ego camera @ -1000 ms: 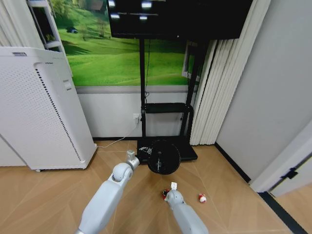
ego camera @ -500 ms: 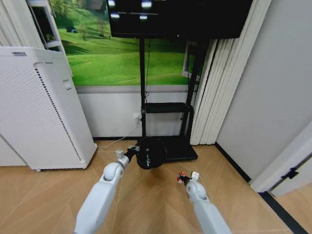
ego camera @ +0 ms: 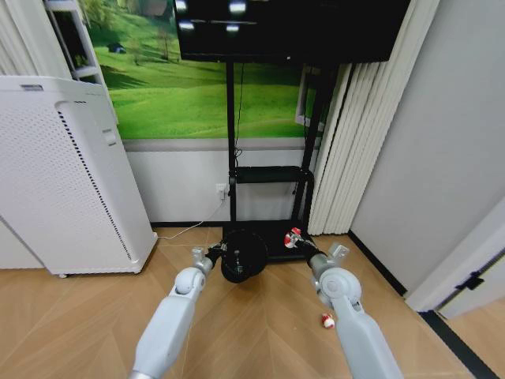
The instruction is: Pick up the trash bin and place the garbage on the floor into it.
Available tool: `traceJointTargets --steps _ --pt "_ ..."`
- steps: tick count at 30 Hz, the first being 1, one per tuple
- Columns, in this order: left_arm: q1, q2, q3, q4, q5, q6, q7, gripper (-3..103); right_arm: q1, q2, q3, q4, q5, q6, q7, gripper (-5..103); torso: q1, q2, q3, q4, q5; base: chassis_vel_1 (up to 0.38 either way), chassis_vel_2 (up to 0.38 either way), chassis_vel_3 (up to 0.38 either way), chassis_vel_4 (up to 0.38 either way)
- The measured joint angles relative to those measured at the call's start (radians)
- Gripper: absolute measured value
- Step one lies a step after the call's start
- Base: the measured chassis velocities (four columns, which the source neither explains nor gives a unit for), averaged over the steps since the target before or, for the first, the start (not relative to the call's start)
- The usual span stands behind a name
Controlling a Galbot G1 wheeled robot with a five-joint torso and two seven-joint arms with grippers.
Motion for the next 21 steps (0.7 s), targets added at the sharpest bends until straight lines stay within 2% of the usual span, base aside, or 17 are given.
traceJointTargets --steps 3,8,9,10,12,13,14,15,17,18,20,21 --pt "-0.010 -0.045 0.037 -0.001 0.020 -0.001 -0.006 7 0.001 -0.005 -0.063 -0.025 -0.025 -0.003 -0.004 44 0.000 0.000 0.000 0.0000 0.0006 0.000 0.000 0.000 0.000" --pt "-0.006 -0.064 0.067 -0.028 0.027 0.002 -0.016 7 0.014 -0.006 -0.109 -0.095 -0.101 -0.002 -0.030 42 0.000 0.000 0.000 0.0002 0.0004 0.000 0.000 0.000 0.000" --pt "-0.002 -0.064 0.072 -0.034 0.030 0.004 -0.019 7 0.021 -0.003 -0.116 -0.117 -0.123 0.000 -0.037 47 0.000 0.000 0.000 0.0002 0.0005 0.000 0.000 0.000 0.000" --pt "-0.002 -0.064 0.072 -0.034 0.030 0.004 -0.019 7 0.021 -0.003 -0.116 -0.117 -0.123 0.000 -0.037 47 0.000 0.000 0.000 0.0002 0.0005 0.000 0.000 0.000 0.000" --pt "0.011 -0.053 0.076 -0.063 0.029 0.010 -0.025 7 0.041 0.003 -0.115 -0.161 -0.163 0.015 -0.059 58 0.000 0.000 0.000 0.0006 0.0004 0.000 0.000 0.000 0.000" --pt "0.011 -0.053 0.076 -0.063 0.029 0.010 -0.025 7 0.041 0.003 -0.115 -0.161 -0.163 0.015 -0.059 58 0.000 0.000 0.000 0.0006 0.0004 0.000 0.000 0.000 0.000" --pt "0.016 -0.047 0.077 -0.074 0.026 0.012 -0.027 7 0.046 0.003 -0.110 -0.175 -0.180 0.026 -0.075 63 0.000 0.000 0.000 0.0005 0.0004 0.000 0.000 0.000 0.000" --pt "0.016 -0.047 0.077 -0.074 0.026 0.012 -0.027 7 0.046 0.003 -0.110 -0.175 -0.180 0.026 -0.075 63 0.000 0.000 0.000 0.0005 0.0004 0.000 0.000 0.000 0.000" --pt "0.025 -0.033 0.074 -0.095 0.018 0.017 -0.028 7 0.053 0.001 -0.102 -0.183 -0.197 0.036 -0.096 74 0.000 0.000 0.000 0.0004 0.0003 0.000 0.000 0.000 0.000" --pt "0.025 -0.033 0.074 -0.095 0.018 0.017 -0.028 7 0.053 0.001 -0.102 -0.183 -0.197 0.036 -0.096 74 0.000 0.000 0.000 0.0004 0.0003 0.000 0.000 0.000 0.000" --pt "0.032 -0.024 0.068 -0.108 0.013 0.019 -0.031 7 0.056 0.000 -0.091 -0.178 -0.205 0.042 -0.100 85 0.000 0.000 0.000 0.0004 0.0003 0.000 0.000 0.000 0.000" --pt "0.032 -0.024 0.068 -0.108 0.013 0.019 -0.031 7 0.056 0.000 -0.091 -0.178 -0.205 0.042 -0.100 85 0.000 0.000 0.000 0.0004 0.0003 0.000 0.000 0.000 0.000"
